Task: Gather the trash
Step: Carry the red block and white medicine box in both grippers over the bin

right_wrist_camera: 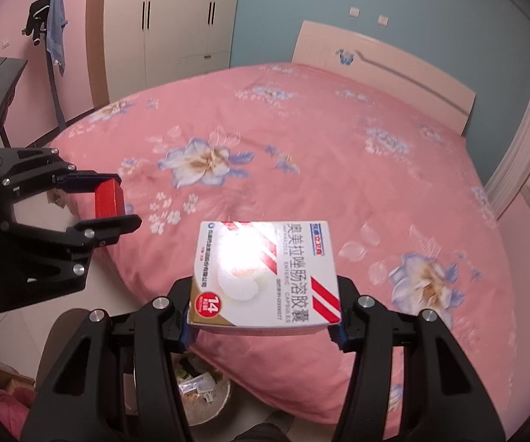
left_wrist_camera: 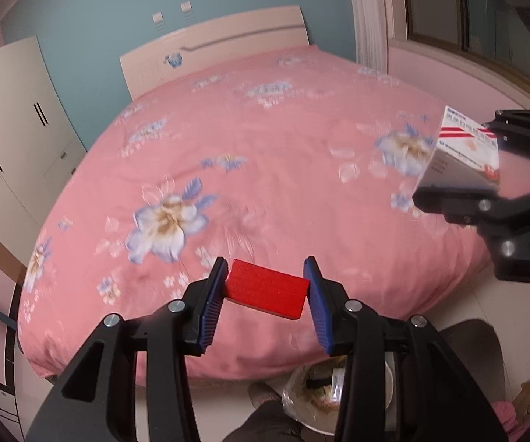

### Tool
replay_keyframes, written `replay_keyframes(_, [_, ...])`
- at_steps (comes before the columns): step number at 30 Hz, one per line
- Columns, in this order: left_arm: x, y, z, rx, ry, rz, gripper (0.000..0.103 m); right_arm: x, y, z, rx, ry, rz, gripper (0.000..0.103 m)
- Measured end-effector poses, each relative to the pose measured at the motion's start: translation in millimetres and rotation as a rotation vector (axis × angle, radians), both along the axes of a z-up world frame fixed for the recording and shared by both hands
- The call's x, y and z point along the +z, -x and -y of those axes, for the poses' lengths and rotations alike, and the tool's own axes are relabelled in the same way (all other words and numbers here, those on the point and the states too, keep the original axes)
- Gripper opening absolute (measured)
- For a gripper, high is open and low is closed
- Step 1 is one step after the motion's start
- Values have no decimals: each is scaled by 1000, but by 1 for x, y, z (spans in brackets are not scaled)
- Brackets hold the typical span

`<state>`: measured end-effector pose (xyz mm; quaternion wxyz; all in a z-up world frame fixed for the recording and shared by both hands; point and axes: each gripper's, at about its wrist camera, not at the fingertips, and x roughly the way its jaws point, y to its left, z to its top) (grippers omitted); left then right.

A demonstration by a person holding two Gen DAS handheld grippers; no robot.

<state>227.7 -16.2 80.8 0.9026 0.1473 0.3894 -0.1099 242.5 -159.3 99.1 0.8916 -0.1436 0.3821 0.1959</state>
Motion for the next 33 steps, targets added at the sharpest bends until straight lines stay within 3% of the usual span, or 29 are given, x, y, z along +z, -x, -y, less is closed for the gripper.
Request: replay_keyframes(33, [-241, 29, 1, -2, -46, -458, 45, -249, 37, -32, 89, 97, -440, 55])
